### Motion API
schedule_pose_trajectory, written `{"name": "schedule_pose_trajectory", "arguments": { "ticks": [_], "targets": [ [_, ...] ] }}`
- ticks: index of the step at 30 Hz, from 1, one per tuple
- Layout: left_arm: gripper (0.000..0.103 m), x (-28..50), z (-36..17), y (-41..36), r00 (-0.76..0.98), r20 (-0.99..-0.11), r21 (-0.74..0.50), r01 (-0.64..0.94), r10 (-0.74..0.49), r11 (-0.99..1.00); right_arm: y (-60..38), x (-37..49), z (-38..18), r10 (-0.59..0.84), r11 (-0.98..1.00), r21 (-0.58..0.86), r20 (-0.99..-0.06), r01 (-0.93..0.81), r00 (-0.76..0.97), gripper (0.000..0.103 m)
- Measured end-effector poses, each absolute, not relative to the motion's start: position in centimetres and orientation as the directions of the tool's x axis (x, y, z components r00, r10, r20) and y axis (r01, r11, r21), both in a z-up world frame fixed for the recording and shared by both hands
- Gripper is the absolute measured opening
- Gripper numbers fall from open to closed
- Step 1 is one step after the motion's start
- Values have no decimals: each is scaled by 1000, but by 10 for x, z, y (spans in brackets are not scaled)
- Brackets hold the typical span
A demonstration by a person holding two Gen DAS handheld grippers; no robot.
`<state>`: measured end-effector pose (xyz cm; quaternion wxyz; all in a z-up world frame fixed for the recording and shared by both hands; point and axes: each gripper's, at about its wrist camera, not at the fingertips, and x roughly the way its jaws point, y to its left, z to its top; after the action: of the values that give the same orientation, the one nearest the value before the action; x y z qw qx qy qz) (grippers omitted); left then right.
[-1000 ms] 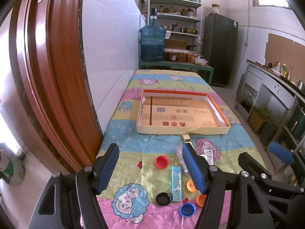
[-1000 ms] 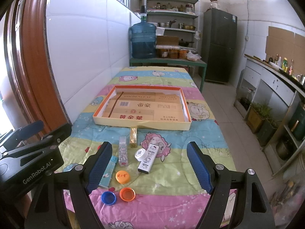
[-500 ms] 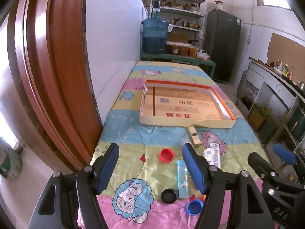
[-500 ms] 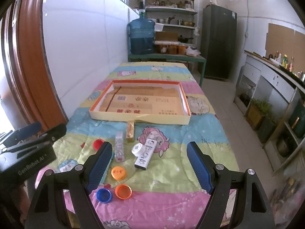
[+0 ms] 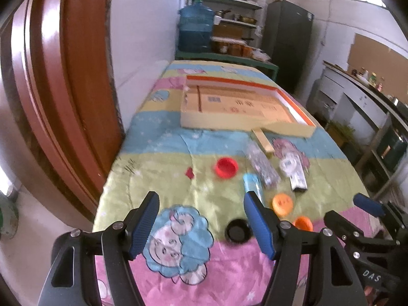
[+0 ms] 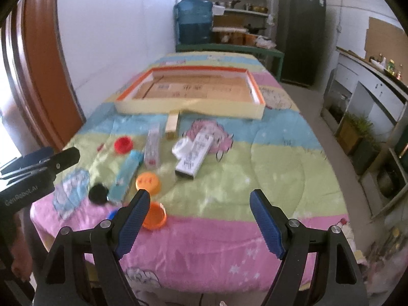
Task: Organize rigid objects
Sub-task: 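Grasp the black cap with the left gripper while the right gripper grasps the orange cap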
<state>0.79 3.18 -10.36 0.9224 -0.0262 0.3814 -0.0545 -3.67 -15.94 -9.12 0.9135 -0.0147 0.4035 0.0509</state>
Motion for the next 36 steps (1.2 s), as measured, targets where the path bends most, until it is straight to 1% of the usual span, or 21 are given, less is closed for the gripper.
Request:
{"name": "schedule_pose_trajectory", "arguments": {
  "ticks": [3, 6, 12, 17, 19, 21, 24, 26, 28, 30, 34, 35, 36],
  "targets": [
    [68, 1, -115, 29, 689, -712, -71, 118, -133, 990, -161, -43, -101, 86, 993, 9, -749, -120, 657, 82],
    [66, -5, -125, 26, 668, -726, -81, 152, -163, 985, -161, -48, -110, 88, 991, 1, -762, -135, 642, 82],
    [65, -6, -137, 18, 635, -743, -99, 206, -210, 973, -154, -55, -120, 100, 985, -11, -773, -172, 627, 81],
    [64, -3, -142, 14, 635, -745, -86, 212, -204, 973, -149, -52, -124, 95, 983, -28, -769, -181, 633, 81],
    [64, -2, -141, 13, 639, -742, -81, 216, -204, 973, -148, -50, -125, 99, 982, -26, -768, -185, 633, 80],
    [64, -1, -142, 12, 644, -738, -75, 221, -203, 972, -145, -47, -126, 108, 981, -20, -770, -194, 629, 76],
    [64, 0, -143, 12, 649, -730, -78, 230, -212, 970, -140, -42, -127, 116, 978, -25, -761, -208, 638, 74],
    [64, 1, -143, 13, 652, -726, -79, 233, -216, 969, -136, -37, -128, 129, 974, -23, -759, -224, 638, 69],
    [61, 2, -143, 13, 656, -724, -73, 235, -214, 969, -131, -33, -128, 144, 970, -20, -755, -243, 639, 66],
    [55, 5, -144, 13, 659, -722, -67, 238, -211, 969, -126, -31, -128, 157, 965, -21, -750, -261, 643, 60],
    [44, 5, -144, 13, 660, -719, -73, 240, -218, 968, -119, -27, -128, 182, 957, -17, -743, -290, 644, 42],
    [40, 6, -144, 14, 659, -719, -76, 241, -221, 968, -118, -27, -128, 187, 955, -16, -742, -296, 644, 38],
    [35, 7, -144, 14, 658, -719, -82, 243, -226, 967, -117, -26, -128, 193, 953, -14, -743, -303, 641, 36]
  ]
}}
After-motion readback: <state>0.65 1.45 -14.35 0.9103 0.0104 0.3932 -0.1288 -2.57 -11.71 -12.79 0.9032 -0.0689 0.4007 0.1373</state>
